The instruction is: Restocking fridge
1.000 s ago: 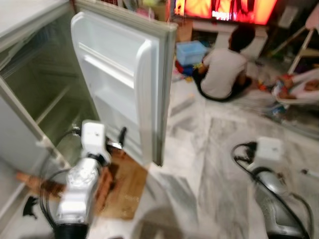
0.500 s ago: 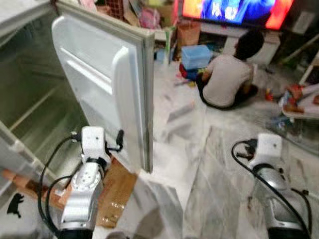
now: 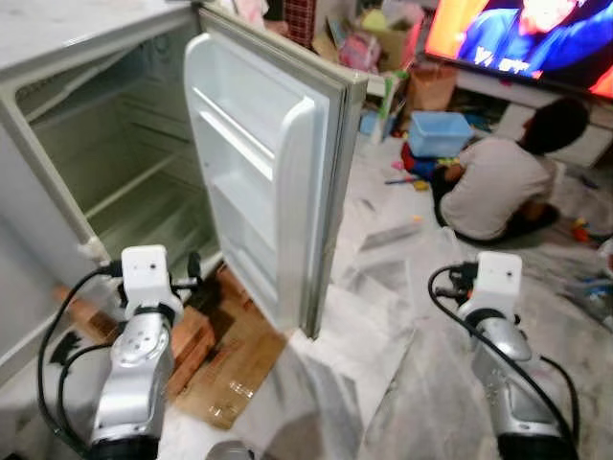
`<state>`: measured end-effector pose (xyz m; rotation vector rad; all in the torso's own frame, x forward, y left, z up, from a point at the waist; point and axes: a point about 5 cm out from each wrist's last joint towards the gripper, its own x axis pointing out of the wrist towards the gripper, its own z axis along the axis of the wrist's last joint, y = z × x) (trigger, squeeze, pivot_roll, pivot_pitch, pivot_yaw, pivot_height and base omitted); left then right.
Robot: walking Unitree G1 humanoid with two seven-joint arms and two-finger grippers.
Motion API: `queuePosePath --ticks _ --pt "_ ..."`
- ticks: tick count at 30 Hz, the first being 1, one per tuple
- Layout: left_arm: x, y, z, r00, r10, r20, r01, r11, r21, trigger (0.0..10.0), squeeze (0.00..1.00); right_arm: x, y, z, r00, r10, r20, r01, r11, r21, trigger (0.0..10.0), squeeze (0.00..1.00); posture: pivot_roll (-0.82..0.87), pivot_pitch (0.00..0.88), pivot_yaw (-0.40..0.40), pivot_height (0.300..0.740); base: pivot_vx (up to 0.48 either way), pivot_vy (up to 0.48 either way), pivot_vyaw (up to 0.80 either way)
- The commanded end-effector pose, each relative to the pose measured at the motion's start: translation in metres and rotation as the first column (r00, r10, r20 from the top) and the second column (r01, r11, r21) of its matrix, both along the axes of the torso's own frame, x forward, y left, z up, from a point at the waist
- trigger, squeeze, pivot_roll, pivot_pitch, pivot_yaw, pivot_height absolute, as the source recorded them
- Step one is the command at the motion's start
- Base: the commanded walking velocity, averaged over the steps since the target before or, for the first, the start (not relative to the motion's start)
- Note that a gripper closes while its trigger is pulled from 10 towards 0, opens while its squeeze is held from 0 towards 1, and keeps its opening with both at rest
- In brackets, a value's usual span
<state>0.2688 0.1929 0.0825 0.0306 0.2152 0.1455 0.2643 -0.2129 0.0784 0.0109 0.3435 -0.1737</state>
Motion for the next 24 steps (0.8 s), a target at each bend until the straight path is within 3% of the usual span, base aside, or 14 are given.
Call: queuePosePath --ticks 1,11,16,20,24 --pt "0.008 -0.013 0.006 0.999 -0.037 0.023 0.037 0.999 -0.009 10.0 0.0 -0.001 -0.007 0.002 1.0 -0.018 0.009 0.018 1.0 -0.006 10.0 0.0 0.03 0.0 -0.043 0.74 0.48 0.0 0.0" --pt "0.012 -0.018 0.008 0.999 -0.012 0.033 0.013 0.999 -0.043 10.0 0.0 0.0 -0.007 0.001 1.0 -0.015 0.005 0.015 1.0 -0.001 10.0 0.0 0.03 0.0 -0.042 0.74 0.478 0.0 0.0" --pt "0.012 -0.008 0.005 0.996 0.09 0.005 -0.09 0.995 -0.042 10.0 0.0 0.0 -0.006 0.0 1.0 -0.01 0.001 0.01 1.0 0.005 10.0 0.0 0.03 0.0 -0.042 0.74 0.0 0.0 0.0" --pt "0.014 -0.009 0.001 0.994 0.107 -0.027 -0.108 0.992 -0.067 10.0 0.0 0.0 -0.006 -0.001 1.0 -0.012 0.0 0.012 1.0 0.005 10.0 0.0 0.03 0.0 -0.042 0.74 0.0 0.0 0.0" --pt "0.035 -0.039 -0.011 0.988 -0.003 -0.156 -0.005 0.998 -0.056 10.0 0.0 0.001 -0.005 -0.002 1.0 -0.013 -0.004 0.013 1.0 0.007 10.0 0.0 0.03 0.0 -0.046 0.74 0.0 0.0 0.0"
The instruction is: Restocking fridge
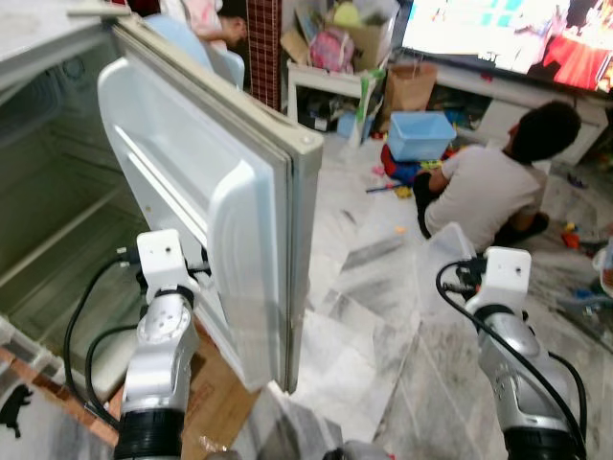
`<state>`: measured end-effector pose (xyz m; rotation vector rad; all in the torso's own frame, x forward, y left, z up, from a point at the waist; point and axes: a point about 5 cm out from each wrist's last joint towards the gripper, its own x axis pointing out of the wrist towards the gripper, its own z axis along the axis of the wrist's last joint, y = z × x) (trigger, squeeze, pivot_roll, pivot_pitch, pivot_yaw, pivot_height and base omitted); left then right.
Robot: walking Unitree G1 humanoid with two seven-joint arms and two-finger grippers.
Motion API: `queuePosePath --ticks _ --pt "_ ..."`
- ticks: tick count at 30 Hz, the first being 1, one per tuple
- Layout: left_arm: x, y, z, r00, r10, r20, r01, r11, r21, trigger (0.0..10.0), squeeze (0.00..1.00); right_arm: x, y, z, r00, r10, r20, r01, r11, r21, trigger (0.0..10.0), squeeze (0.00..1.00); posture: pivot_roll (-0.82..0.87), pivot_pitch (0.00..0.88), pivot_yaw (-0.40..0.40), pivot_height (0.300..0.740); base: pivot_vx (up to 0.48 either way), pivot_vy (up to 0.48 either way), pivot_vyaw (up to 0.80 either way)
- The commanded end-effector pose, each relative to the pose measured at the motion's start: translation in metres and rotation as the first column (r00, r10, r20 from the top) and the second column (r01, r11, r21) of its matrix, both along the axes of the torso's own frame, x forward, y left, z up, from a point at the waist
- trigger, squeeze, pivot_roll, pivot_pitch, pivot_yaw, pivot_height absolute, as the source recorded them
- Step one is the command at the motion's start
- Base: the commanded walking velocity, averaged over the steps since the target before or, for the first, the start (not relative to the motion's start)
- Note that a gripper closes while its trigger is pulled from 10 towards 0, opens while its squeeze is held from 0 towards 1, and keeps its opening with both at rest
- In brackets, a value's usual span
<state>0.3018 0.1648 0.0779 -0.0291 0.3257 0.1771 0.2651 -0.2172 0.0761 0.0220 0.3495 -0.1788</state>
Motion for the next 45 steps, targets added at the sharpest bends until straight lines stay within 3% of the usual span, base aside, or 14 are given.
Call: queuePosePath --ticks 1,4,6,9,11,14,17,18,21,25,30,37,45 --pt "0.011 -0.032 -0.004 0.987 -0.146 -0.063 0.146 0.989 -0.002 10.0 0.0 0.002 0.0 0.001 1.0 -0.004 0.002 0.004 1.0 -0.003 10.0 0.0 0.02 0.0 -0.047 0.74 0.0 0.0 0.0" --pt "0.019 -0.056 0.001 0.959 -0.278 -0.061 0.279 0.96 0.016 10.0 0.0 0.002 0.0 0.001 1.0 -0.003 0.003 0.003 1.0 -0.004 10.0 0.0 0.02 0.0 -0.047 0.74 0.0 0.0 0.0" --pt "0.023 -0.087 0.007 0.899 -0.436 -0.052 0.438 0.898 0.037 10.0 0.0 0.003 -0.001 0.002 1.0 -0.007 0.005 0.007 1.0 -0.007 10.0 0.0 0.01 0.0 -0.042 0.74 0.0 0.0 0.0" --pt "0.023 -0.098 0.009 0.872 -0.487 -0.053 0.49 0.87 0.05 10.0 0.0 0.002 -0.001 0.002 1.0 -0.011 0.006 0.011 1.0 -0.011 10.0 0.0 0.01 0.0 -0.038 0.74 0.0 0.0 0.0" --pt "0.02 -0.115 0.017 0.817 -0.577 0.009 0.577 0.817 0.013 10.0 0.0 0.0 -0.004 0.001 1.0 -0.026 0.002 0.026 1.0 -0.013 10.0 0.0 0.0 0.0 -0.033 0.74 0.0 0.0 0.0" --pt "0.02 -0.108 0.013 0.833 -0.554 -0.006 0.554 0.832 0.04 10.0 0.0 -0.002 -0.003 0.0 1.0 -0.03 -0.002 0.03 0.999 -0.013 10.0 0.0 0.01 0.0 -0.031 0.74 0.0 0.0 0.0" --pt "0.02 -0.089 0.008 0.881 -0.474 -0.002 0.474 0.88 0.029 10.0 0.0 -0.004 -0.001 -0.001 1.0 -0.029 -0.008 0.028 1.0 -0.012 10.0 0.0 0.01 0.0 -0.032 0.74 0.0 0.0 0.0" --pt "0.02 -0.07 0.006 0.929 -0.369 0.004 0.369 0.927 0.063 10.0 0.0 -0.003 0.0 -0.002 1.0 -0.028 -0.01 0.028 1.0 -0.012 10.0 0.0 0.01 0.0 -0.032 0.74 0.0 0.0 0.0" --pt "0.012 -0.038 0.003 0.98 -0.199 -0.009 0.199 0.977 0.08 10.0 0.0 -0.002 0.0 -0.002 1.0 -0.026 -0.012 0.026 1.0 -0.014 10.0 0.0 0.03 0.0 -0.035 0.74 0.0 0.0 0.0" --pt "-0.002 -0.01 -0.005 0.998 -0.013 -0.054 0.016 0.998 0.06 10.0 0.0 -0.001 0.002 -0.002 1.0 -0.024 -0.016 0.024 1.0 -0.019 10.0 0.0 0.04 0.0 -0.038 0.74 0.0 0.0 0.0" --pt "-0.011 0.005 -0.004 0.994 0.093 -0.049 -0.089 0.993 0.081 10.0 0.0 0.0 0.003 -0.001 0.999 -0.031 -0.013 0.03 0.999 -0.034 10.0 0.0 0.03 0.0 -0.036 0.74 0.0 0.0 0.0" --pt "-0.028 0.009 -0.005 0.999 0.012 -0.048 -0.008 0.997 0.077 10.0 0.0 -0.001 0.0 0.001 0.999 -0.04 -0.003 0.04 0.999 -0.032 10.0 0.0 0.03 0.0 -0.034 0.74 0.0 0.0 0.0" --pt "-0.035 0.013 -0.005 0.999 0.004 -0.047 0.0 0.997 0.08 10.0 0.0 0.003 0.009 0.006 0.999 0.032 0.029 -0.03 0.999 -0.043 10.0 0.0 0.04 0.0 -0.038 0.74 0.0 -0.107 0.25"
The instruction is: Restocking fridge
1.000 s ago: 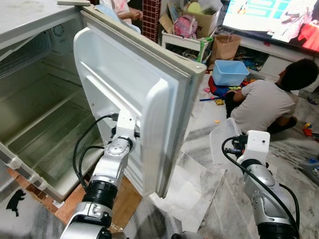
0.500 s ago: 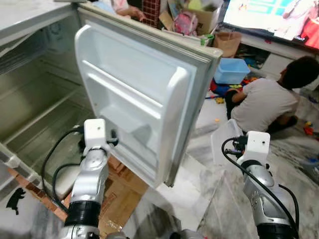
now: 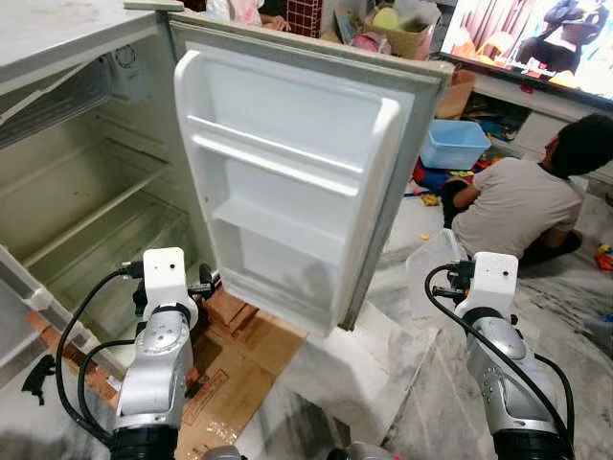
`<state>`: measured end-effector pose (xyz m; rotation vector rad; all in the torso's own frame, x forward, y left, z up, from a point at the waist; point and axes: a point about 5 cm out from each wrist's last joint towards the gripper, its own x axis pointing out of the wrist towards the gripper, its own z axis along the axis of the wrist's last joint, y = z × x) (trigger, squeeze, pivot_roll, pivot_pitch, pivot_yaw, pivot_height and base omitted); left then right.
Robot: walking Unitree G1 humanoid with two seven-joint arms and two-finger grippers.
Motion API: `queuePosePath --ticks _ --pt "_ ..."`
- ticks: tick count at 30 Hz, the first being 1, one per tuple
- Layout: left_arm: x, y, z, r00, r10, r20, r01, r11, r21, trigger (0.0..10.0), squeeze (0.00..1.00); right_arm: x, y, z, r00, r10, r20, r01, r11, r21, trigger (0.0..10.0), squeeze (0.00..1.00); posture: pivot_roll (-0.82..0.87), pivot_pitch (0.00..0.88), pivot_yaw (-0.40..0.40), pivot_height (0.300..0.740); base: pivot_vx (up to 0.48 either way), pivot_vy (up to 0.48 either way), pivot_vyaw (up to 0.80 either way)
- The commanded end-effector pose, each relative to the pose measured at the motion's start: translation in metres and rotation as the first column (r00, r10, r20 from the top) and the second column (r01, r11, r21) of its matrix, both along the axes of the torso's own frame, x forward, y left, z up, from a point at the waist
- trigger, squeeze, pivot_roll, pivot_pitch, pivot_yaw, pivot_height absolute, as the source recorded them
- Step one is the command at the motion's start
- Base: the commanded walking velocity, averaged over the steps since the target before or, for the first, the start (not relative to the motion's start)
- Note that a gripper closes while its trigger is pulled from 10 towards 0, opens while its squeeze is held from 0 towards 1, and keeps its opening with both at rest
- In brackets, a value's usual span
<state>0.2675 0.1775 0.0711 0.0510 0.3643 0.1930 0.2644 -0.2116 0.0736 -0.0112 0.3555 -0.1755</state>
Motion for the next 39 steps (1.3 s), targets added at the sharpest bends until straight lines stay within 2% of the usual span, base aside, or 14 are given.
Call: queuePosePath --ticks 1,15,24,27,30,35,39 --pt "-0.001 0.001 0.002 1.0 0.0 -0.002 0.0 1.0 0.004 10.0 0.0 0.005 0.004 0.008 0.999 0.028 0.04 -0.027 1.0 -0.014 10.0 0.0 0.04 0.0 -0.038 0.74 0.0 -0.349 0.8" --pt "0.0 0.002 0.002 1.0 0.012 -0.019 -0.012 1.0 0.005 10.0 0.0 0.011 0.008 0.01 0.997 0.063 0.052 -0.064 0.998 0.023 10.0 0.0 0.04 0.0 -0.034 0.74 0.0 -0.412 0.8" --pt "0.001 0.01 0.003 0.994 0.105 -0.01 -0.105 0.994 -0.013 10.0 0.0 0.019 0.021 0.013 0.982 0.176 0.071 -0.18 0.981 0.065 10.0 0.0 0.05 0.0 -0.037 0.74 0.0 0.0 0.8" --pt "0.0 0.017 0.006 0.987 0.16 0.008 -0.16 0.987 0.017 10.0 0.0 0.023 0.025 0.016 0.975 0.203 0.085 -0.209 0.976 0.064 10.0 0.0 0.05 0.0 -0.037 0.74 0.0 0.0 0.79" --pt "-0.001 0.021 0.009 0.984 0.172 0.04 -0.172 0.985 0.022 10.0 0.0 0.024 0.027 0.018 0.969 0.229 0.097 -0.235 0.97 0.058 10.0 0.0 0.05 0.0 -0.037 0.74 0.0 0.0 0.79" --pt "-0.006 0.015 0.014 0.993 0.078 0.091 -0.077 0.997 -0.016 10.0 0.0 0.026 0.031 0.018 0.963 0.246 0.106 -0.254 0.965 0.066 10.0 0.0 0.05 0.0 -0.038 0.74 0.0 0.0 0.79" --pt "-0.015 0.012 0.019 0.99 -0.021 0.142 0.017 0.999 0.029 10.0 0.0 0.027 0.034 0.02 0.959 0.254 0.124 -0.264 0.962 0.072 10.0 0.0 0.06 0.0 -0.04 0.74 0.0 0.0 0.78"
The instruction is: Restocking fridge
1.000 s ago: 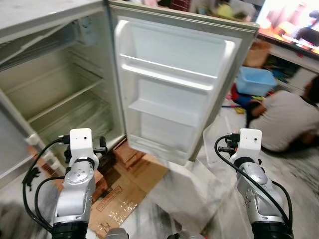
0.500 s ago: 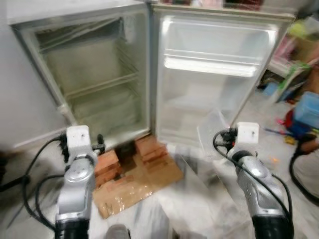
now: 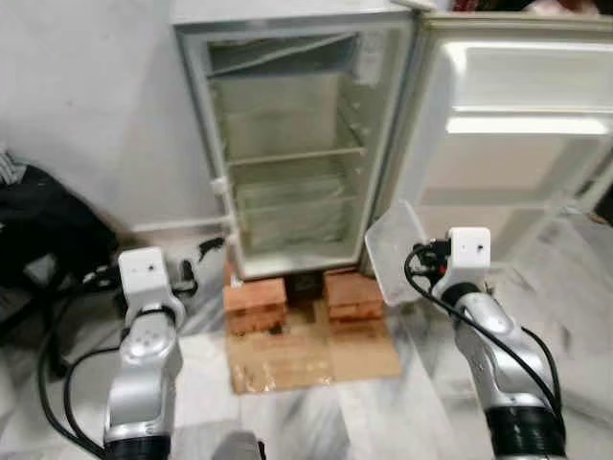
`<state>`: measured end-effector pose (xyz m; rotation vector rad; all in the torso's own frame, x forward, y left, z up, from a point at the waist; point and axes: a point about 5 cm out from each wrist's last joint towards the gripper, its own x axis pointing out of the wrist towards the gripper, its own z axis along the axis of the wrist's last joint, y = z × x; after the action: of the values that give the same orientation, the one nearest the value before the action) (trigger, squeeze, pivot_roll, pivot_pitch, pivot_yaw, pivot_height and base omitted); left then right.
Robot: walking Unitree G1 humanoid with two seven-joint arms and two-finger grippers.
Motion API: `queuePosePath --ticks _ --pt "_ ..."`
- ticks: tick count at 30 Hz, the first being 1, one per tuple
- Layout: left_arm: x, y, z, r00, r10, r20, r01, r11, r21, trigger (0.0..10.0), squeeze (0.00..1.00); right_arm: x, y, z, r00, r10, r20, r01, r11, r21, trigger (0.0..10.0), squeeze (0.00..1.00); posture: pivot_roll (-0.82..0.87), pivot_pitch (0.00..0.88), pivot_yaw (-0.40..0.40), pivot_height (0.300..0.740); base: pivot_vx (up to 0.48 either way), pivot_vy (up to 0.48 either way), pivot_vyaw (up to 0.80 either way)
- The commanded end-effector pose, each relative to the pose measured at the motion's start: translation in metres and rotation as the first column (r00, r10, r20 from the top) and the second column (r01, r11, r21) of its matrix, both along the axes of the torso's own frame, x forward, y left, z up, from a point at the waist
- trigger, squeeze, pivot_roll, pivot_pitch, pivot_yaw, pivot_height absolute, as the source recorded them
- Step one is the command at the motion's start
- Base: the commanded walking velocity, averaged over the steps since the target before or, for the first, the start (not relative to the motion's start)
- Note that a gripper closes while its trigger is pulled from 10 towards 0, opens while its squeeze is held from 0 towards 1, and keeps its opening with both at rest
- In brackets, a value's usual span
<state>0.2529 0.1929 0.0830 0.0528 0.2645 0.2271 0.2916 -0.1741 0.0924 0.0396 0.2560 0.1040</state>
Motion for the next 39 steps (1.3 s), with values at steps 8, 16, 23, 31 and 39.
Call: queuePosePath --ticks 8,16,23,31,39 --pt "-0.002 0.002 0.005 0.998 -0.045 0.048 0.045 0.999 -0.014 10.0 0.0 0.0 -0.001 0.001 1.0 -0.006 0.02 0.005 0.999 0.04 10.0 0.0 0.06 0.0 -0.046 0.74 0.0 0.0 0.17" --pt "0.0 -0.006 0.006 0.994 -0.093 0.065 0.095 0.995 -0.022 10.0 0.0 0.001 0.002 0.0 1.0 -0.011 0.016 0.01 0.998 0.055 10.0 0.0 0.06 0.0 -0.043 0.74 0.12 0.0 0.0" --pt "0.001 -0.005 0.005 0.993 -0.103 0.065 0.106 0.994 -0.032 10.0 0.0 0.004 0.002 0.003 1.0 -0.014 0.027 0.012 0.998 0.059 10.0 0.0 0.06 0.0 -0.036 0.74 0.389 0.0 0.0" --pt "0.002 -0.007 0.005 0.992 -0.109 0.063 0.111 0.993 -0.036 10.0 0.0 0.006 0.003 0.004 0.999 -0.009 0.032 0.007 0.998 0.057 10.0 0.0 0.06 0.0 -0.04 0.74 0.413 0.0 0.0" --pt "0.003 -0.009 0.004 0.991 -0.116 0.061 0.118 0.992 -0.04 10.0 0.0 0.006 0.003 0.003 0.999 -0.008 0.031 0.006 0.998 0.056 10.0 0.0 0.06 0.0 -0.04 0.74 0.326 0.0 0.0"
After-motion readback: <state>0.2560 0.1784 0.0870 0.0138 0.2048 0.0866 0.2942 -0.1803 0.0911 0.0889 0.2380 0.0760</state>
